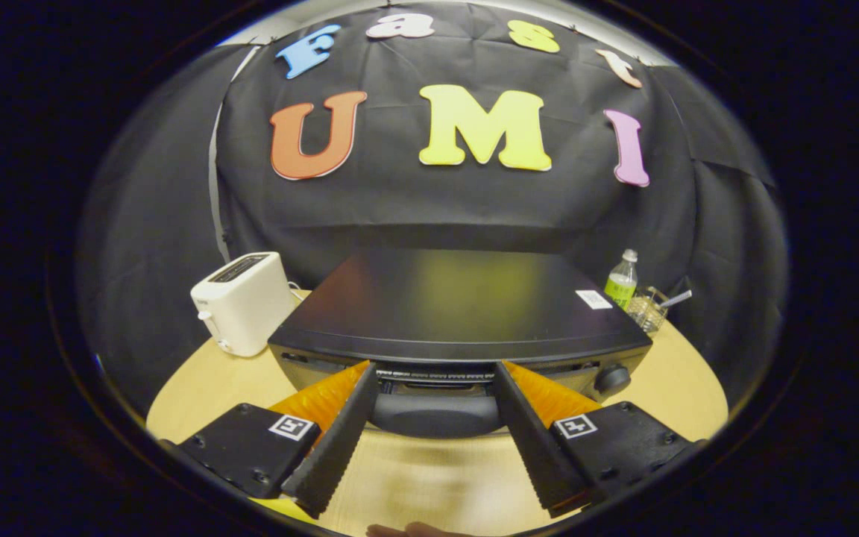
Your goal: Open the toaster oven, put the food inside, and close the toaster oven door.
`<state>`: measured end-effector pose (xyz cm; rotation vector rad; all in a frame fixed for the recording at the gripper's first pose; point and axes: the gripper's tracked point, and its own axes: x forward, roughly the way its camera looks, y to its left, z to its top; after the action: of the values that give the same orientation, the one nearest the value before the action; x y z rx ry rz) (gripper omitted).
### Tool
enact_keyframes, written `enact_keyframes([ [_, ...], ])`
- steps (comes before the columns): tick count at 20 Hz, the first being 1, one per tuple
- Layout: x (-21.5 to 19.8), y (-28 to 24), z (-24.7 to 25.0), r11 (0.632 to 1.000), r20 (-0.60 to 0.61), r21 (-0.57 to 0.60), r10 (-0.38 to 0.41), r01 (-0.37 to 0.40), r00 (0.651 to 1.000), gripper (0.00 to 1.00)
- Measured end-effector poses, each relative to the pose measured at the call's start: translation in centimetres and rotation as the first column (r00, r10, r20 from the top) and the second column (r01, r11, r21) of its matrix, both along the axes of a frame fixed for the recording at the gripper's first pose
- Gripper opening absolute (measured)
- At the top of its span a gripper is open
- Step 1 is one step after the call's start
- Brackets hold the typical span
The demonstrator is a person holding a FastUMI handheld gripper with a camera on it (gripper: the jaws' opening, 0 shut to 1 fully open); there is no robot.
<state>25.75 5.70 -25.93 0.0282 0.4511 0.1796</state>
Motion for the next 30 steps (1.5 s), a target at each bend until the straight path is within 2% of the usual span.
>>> enact_keyframes([
  [4,-2.3,-0.2,-0.6,0.999,-0.031,-0.026,0.018,-0.019,0.999,1.0],
  [10,-6.3,-0.7,-2.6,0.996,-0.07,-0.085,-0.007,0.001,0.998,1.0],
  [13,-8.8,-1.3,-4.8,0.991,-0.138,-0.13,-0.04,0.022,0.99,1.0],
  [16,-10.4,-1.3,-6.9,0.992,-0.198,-0.123,-0.051,0.027,0.979,1.0],
  [22,-11.2,-1.6,-8.7,0.993,-0.209,-0.113,-0.047,0.023,0.977,1.0],
  [28,-12.7,-1.5,-13.1,0.995,-0.361,-0.054,-0.093,0.079,0.928,1.0],
  [29,-12.7,-1.3,-12.4,0.995,-0.333,-0.03,-0.1,0.096,0.938,1.0],
  [30,-12.3,-1.2,-13.2,0.995,-0.348,-0.04,-0.097,0.088,0.932,1.0],
])
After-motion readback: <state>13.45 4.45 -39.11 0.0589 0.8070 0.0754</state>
